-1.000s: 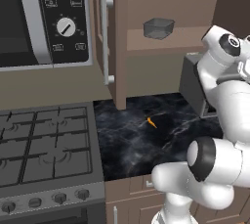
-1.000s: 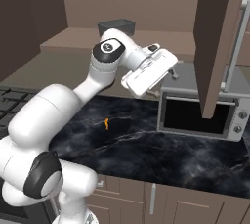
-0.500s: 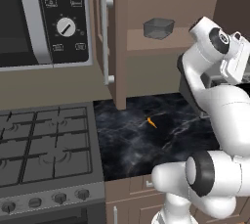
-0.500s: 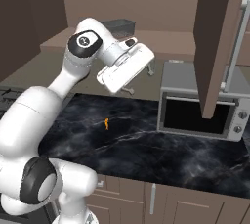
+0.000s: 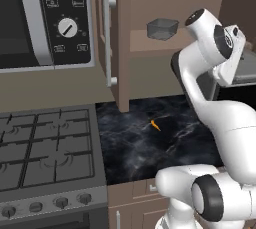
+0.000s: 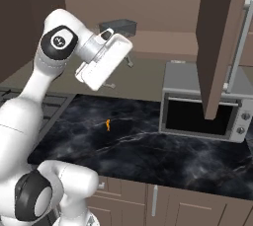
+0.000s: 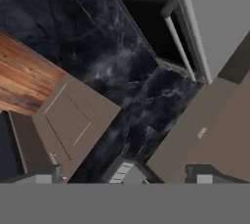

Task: Retrieve the tupperware from the cabinet, then place the raw meat into the tupperware to avoid contamination.

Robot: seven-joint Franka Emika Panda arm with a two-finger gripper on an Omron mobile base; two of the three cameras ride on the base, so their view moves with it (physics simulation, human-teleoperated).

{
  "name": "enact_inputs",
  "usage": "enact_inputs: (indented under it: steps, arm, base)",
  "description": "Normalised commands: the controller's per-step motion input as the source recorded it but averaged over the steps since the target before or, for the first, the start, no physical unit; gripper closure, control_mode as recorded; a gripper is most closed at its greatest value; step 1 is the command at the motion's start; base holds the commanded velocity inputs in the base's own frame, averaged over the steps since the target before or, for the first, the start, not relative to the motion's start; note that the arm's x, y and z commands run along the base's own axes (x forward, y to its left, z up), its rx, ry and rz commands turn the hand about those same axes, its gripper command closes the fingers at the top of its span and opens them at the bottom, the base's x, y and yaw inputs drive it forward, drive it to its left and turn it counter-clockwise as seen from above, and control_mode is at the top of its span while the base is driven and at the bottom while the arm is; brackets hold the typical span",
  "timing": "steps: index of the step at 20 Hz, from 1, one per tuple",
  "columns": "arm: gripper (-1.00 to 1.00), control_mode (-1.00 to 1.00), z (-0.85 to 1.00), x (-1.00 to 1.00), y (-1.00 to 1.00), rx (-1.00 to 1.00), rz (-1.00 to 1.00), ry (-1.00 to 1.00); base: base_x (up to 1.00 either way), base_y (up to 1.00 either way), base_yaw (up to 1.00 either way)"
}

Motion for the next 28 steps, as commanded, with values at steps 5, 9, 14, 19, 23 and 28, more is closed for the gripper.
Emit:
enact_inputs:
  steps: [5,9,14,19,23,28]
  arm:
    - [-1.0,-1.0,0.14,0.15,0.46,0.03,0.19,-0.28]
    - [-1.0,-1.0,0.1,0.16,0.03,0.07,0.1,-0.27]
    - [-1.0,-1.0,0.08,0.11,0.19,0.09,0.16,-0.2]
    - [-1.0,-1.0,0.19,0.22,0.36,0.07,0.15,-0.07]
    - [-1.0,-1.0,0.21,0.27,0.46,0.01,0.11,-0.03]
    - [-1.0,-1.0,0.13,0.22,0.42,-0.02,0.05,0.0]
  base:
    - [0.0,0.0,0.0]
    - [0.0,0.0,0.0]
    - [0.0,0.0,0.0]
    - [0.0,0.0,0.0]
    - [0.0,0.0,0.0]
    - [0.0,0.0,0.0]
